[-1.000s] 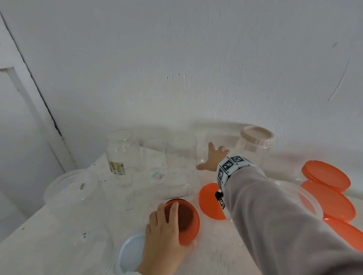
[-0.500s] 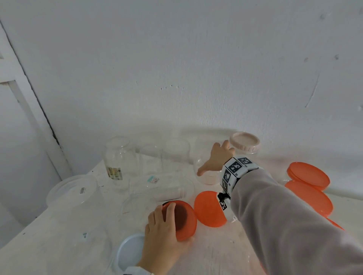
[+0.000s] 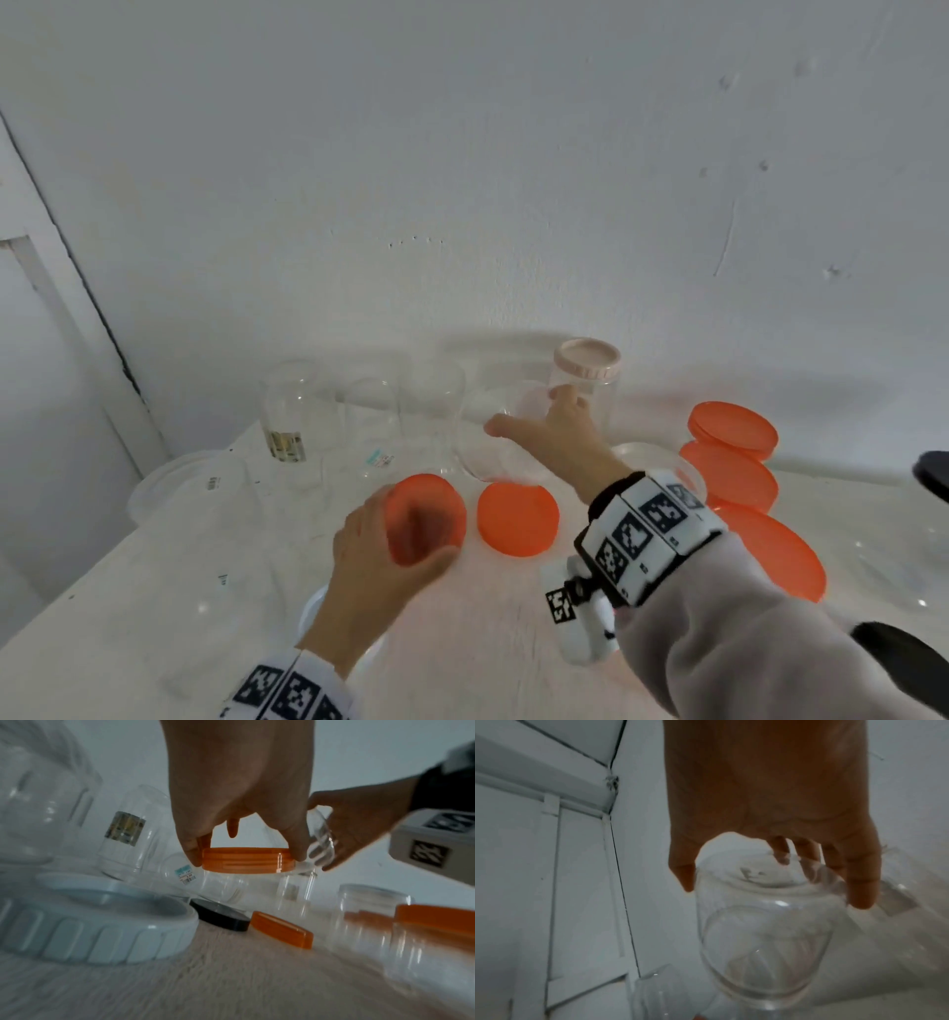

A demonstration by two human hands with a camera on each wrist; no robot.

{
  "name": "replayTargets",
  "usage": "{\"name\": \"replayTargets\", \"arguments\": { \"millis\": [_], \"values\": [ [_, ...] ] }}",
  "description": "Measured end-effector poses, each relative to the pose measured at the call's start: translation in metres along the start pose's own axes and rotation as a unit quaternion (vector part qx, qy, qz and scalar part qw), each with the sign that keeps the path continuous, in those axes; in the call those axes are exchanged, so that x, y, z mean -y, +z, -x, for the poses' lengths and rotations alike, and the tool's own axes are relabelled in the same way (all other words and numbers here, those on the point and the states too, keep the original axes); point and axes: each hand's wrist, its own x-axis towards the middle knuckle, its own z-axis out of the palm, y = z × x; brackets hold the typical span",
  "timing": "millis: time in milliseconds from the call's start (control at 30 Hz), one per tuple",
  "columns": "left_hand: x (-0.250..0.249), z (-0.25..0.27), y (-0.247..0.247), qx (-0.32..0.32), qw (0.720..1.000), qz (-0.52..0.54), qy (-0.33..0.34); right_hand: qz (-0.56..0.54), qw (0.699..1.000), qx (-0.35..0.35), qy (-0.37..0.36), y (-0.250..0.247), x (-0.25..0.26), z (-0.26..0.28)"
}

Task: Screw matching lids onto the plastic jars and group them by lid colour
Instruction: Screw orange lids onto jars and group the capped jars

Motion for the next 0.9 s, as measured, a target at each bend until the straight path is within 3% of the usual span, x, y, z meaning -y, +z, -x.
{"name": "replayTargets", "arguments": {
  "millis": [100, 233, 367, 467, 633, 767, 900],
  "values": [
    [-0.007, 0.005, -0.016, -0.005, 0.989, 0.127, -0.071, -0.112, 0.994, -0.007, 0.0, 0.009, -0.01, 0.029],
    [-0.016, 0.01, -0.03, -0.014, 0.978, 0.173, -0.118, -0.197, 0.98, 0.016, 0.01, 0.016, -0.023, 0.06],
    [-0.024, 0.021, -0.038, -0.005, 0.973, 0.196, -0.121, -0.236, 0.969, 0.053, 0.047, 0.026, -0.038, 0.081],
    [-0.03, 0.027, -0.041, 0.002, 0.974, 0.198, -0.111, -0.271, 0.952, 0.121, 0.08, 0.032, -0.047, 0.09],
    [-0.04, 0.032, -0.043, 0.004, 0.976, 0.192, -0.104, -0.233, 0.943, 0.215, 0.103, 0.033, -0.06, 0.103],
    [-0.045, 0.035, -0.041, 0.013, 0.98, 0.18, -0.09, -0.101, 0.98, 0.171, 0.025, 0.035, -0.074, 0.11],
    [-0.048, 0.04, -0.034, 0.046, 0.986, 0.145, -0.069, -0.031, 0.983, 0.179, -0.024, 0.037, -0.087, 0.118]
  ]
}}
